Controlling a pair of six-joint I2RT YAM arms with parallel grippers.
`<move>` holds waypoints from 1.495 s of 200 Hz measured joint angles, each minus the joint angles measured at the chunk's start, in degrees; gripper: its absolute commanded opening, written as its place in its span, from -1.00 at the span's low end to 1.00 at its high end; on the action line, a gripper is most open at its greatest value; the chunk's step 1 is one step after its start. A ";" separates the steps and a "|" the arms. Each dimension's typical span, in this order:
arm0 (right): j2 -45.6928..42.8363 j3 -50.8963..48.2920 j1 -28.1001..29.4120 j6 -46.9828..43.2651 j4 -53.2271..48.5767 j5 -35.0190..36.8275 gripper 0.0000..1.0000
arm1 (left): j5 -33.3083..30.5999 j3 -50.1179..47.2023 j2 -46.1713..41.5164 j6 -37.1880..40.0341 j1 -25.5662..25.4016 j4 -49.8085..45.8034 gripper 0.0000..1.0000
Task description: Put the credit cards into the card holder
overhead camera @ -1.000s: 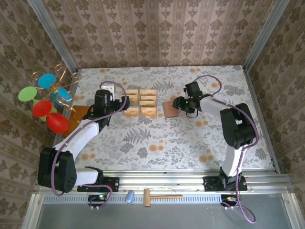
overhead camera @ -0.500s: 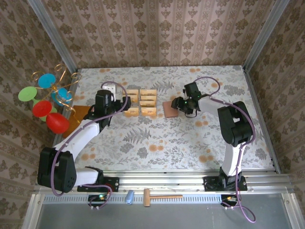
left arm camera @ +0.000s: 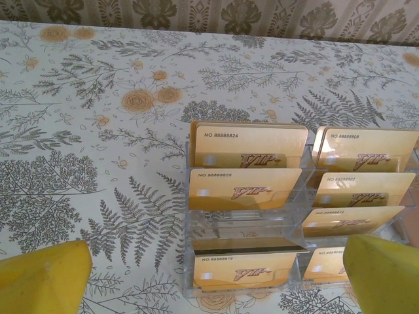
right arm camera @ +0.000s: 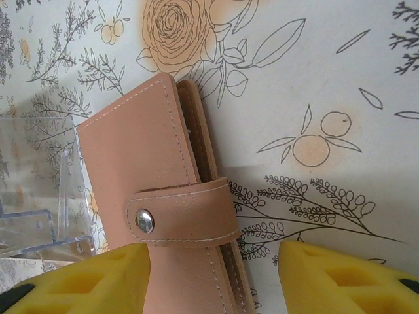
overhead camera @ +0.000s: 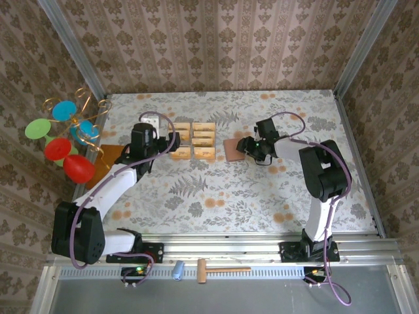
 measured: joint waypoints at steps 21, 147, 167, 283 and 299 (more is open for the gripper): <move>0.02 -0.22 0.46 1.03 0.92 -1.16 -0.04 | -0.13 0.00 0.28 0.00 -0.31 0.04 1.00; -0.15 -1.42 2.36 4.02 3.50 -4.48 -1.00 | -0.20 0.00 1.81 0.00 -0.74 0.83 1.00; -2.05 -2.47 2.36 4.00 3.43 -4.48 -1.00 | -0.20 0.00 1.81 0.00 -0.74 0.83 1.00; -0.61 10.67 2.23 -3.98 -8.74 0.72 -0.37 | 0.57 -1.46 -0.02 -2.01 -1.99 -0.15 1.00; 4.11 18.51 2.25 -5.77 -12.13 2.36 -0.35 | 0.74 -1.46 -0.33 -2.34 -2.49 -0.15 1.00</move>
